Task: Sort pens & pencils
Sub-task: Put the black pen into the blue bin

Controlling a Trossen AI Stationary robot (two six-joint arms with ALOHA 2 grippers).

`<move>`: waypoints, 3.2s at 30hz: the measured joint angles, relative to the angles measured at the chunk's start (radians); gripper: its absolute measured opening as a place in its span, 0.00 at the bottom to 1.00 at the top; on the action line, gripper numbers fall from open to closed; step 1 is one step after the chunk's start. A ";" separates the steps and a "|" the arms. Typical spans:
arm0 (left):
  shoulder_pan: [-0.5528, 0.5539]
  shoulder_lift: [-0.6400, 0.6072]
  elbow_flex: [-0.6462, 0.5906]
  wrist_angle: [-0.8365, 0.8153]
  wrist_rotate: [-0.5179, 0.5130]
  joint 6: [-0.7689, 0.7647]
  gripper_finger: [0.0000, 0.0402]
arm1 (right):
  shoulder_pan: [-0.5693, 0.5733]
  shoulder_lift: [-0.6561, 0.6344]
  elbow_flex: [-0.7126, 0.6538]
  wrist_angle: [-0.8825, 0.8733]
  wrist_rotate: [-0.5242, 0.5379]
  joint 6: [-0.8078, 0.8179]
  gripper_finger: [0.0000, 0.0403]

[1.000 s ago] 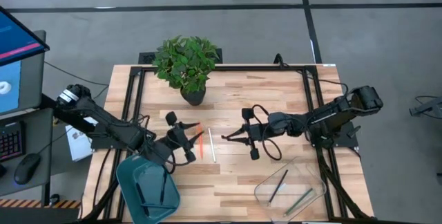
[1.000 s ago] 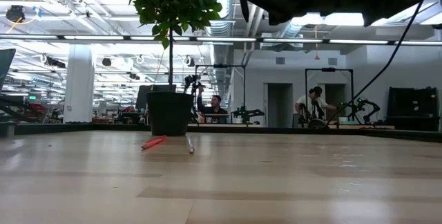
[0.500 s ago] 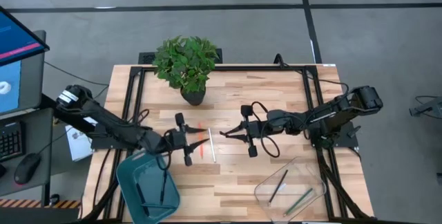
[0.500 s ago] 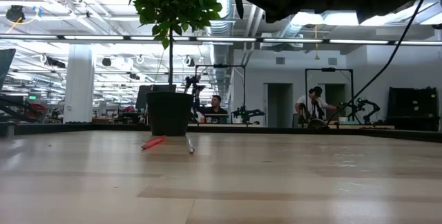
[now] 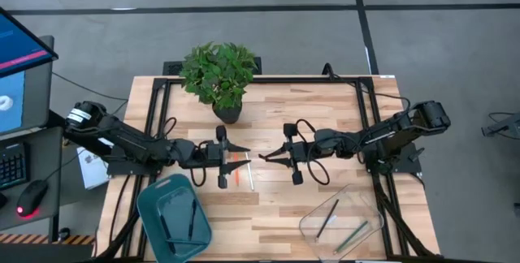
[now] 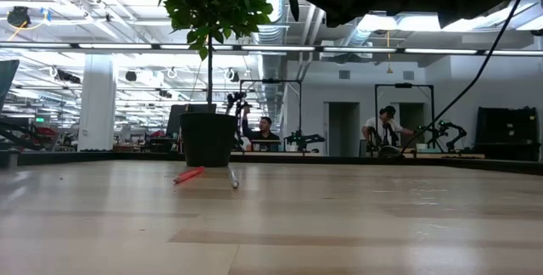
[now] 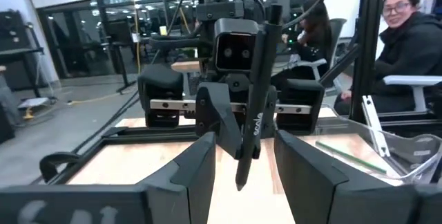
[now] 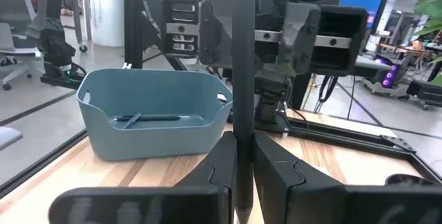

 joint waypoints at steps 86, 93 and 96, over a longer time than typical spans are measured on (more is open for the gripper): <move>0.158 0.011 0.002 -0.009 0.316 0.002 0.05 | -0.045 0.132 0.146 -0.061 -0.010 -0.039 0.15; 0.157 0.012 0.002 -0.017 0.323 0.004 0.05 | -0.039 0.132 0.146 -0.065 -0.010 -0.015 0.24; 0.157 0.012 0.002 -0.022 0.325 0.004 0.05 | -0.039 0.132 0.146 -0.072 -0.010 -0.011 0.31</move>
